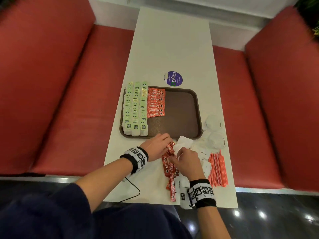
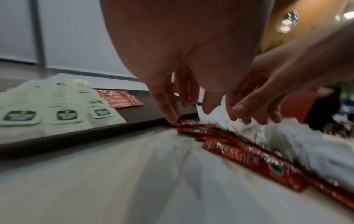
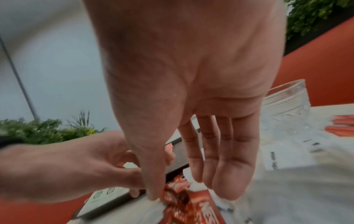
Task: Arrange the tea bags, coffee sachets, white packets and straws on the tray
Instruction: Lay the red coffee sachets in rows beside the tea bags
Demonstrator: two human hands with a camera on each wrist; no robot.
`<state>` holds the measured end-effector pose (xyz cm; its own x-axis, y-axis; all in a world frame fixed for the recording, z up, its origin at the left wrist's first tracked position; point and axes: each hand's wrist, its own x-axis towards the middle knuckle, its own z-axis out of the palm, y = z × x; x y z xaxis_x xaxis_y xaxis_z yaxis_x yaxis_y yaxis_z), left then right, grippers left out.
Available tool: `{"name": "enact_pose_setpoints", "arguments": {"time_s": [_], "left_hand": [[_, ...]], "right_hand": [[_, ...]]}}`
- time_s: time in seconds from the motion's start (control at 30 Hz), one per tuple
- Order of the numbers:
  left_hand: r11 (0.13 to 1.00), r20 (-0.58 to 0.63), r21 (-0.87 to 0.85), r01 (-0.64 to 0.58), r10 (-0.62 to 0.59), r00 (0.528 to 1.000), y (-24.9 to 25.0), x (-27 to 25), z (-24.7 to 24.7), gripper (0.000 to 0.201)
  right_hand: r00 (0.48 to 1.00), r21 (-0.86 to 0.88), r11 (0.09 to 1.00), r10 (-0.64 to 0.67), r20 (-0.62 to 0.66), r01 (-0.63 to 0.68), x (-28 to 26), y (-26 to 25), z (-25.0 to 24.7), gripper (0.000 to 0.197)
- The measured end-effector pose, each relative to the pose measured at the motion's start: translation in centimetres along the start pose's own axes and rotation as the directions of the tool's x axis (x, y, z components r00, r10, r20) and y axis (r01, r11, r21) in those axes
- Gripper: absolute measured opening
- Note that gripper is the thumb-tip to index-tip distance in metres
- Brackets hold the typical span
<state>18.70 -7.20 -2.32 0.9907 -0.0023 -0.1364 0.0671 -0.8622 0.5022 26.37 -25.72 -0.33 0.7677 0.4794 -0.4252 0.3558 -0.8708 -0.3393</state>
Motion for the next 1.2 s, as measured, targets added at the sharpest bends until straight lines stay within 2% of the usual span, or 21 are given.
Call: {"name": "enact_pose_setpoints", "arguments": {"time_s": [0.13, 0.23, 0.33, 0.4, 0.47, 0.53, 0.63, 0.7, 0.8, 0.87, 0.93, 1.0, 1.07, 1.17, 1.2], "left_hand": [[0.987, 0.149, 0.152, -0.043, 0.020, 0.989, -0.1, 1.1, 2.0, 0.068], [0.981, 0.161, 0.192, -0.041, 0.010, 0.987, -1.0, 0.3, 2.9, 0.068], [0.986, 0.118, 0.165, 0.020, -0.039, 0.992, -2.2, -1.7, 3.0, 0.062], [0.986, 0.096, 0.148, 0.072, -0.087, 0.992, -3.2, -3.6, 2.9, 0.057], [0.986, 0.068, 0.109, 0.129, -0.137, 0.988, -4.2, -5.5, 2.6, 0.056], [0.984, 0.027, 0.060, 0.168, -0.169, 0.985, -4.7, -7.4, 2.1, 0.057], [0.980, -0.038, 0.024, 0.199, -0.198, 0.980, -5.0, -9.3, 1.3, 0.059], [0.980, -0.051, 0.055, 0.192, -0.190, 0.981, -4.9, -9.7, 0.8, 0.065], [0.970, 0.017, 0.103, 0.218, -0.221, 0.975, -4.9, -9.8, 0.8, 0.078], [0.967, 0.054, 0.104, 0.232, -0.239, 0.970, -5.0, -9.8, 1.2, 0.080], [0.967, 0.049, 0.059, 0.249, -0.252, 0.966, -5.2, -9.9, 1.8, 0.078], [0.963, 0.043, -0.028, 0.266, -0.265, 0.963, -5.4, -9.9, 2.0, 0.077], [0.955, 0.029, -0.110, 0.275, -0.273, 0.961, -5.3, -10.0, 2.0, 0.073], [0.946, -0.013, -0.183, 0.268, -0.275, 0.961, -5.5, -10.5, 1.5, 0.068], [0.949, -0.027, -0.179, 0.261, -0.270, 0.963, -5.7, -10.7, 1.3, 0.069]], "right_hand": [[0.996, -0.049, 0.998, 0.032, 0.080, -0.029, -2.0, -0.7, 1.9, 0.068], [0.998, -0.046, 0.999, 0.000, 0.067, 0.003, -2.3, -1.5, 3.5, 0.073], [0.996, -0.013, 0.997, -0.072, 0.045, 0.073, -2.2, -3.0, 4.9, 0.078], [0.990, 0.040, 0.990, -0.138, 0.039, 0.137, -2.3, -3.8, 5.4, 0.069], [0.984, 0.085, 0.981, -0.177, 0.023, 0.175, -2.2, -4.1, 5.1, 0.051], [0.986, 0.134, 0.977, -0.166, -0.015, 0.167, -2.1, -3.7, 3.9, 0.037], [0.991, 0.144, 0.980, -0.136, -0.020, 0.137, -2.3, -2.0, 1.3, 0.029], [0.994, 0.083, 0.992, -0.103, 0.048, 0.099, -2.9, -0.8, 0.0, 0.031], [0.981, -0.028, 0.999, -0.038, 0.190, 0.044, -4.4, -0.2, 0.3, 0.038], [0.958, -0.112, 0.991, -0.039, 0.284, 0.074, -5.6, -0.4, 1.9, 0.046], [0.942, -0.206, 0.968, -0.072, 0.327, 0.145, -6.6, -0.9, 3.9, 0.057], [0.950, -0.240, 0.953, -0.111, 0.293, 0.185, -6.8, -1.2, 5.6, 0.063], [0.963, -0.217, 0.956, -0.147, 0.225, 0.196, -6.2, -1.7, 6.4, 0.060], [0.970, -0.109, 0.968, -0.211, 0.121, 0.224, -4.8, -2.6, 5.8, 0.030], [0.971, -0.078, 0.971, -0.220, 0.090, 0.227, -4.5, -2.8, 5.2, 0.027]]}}
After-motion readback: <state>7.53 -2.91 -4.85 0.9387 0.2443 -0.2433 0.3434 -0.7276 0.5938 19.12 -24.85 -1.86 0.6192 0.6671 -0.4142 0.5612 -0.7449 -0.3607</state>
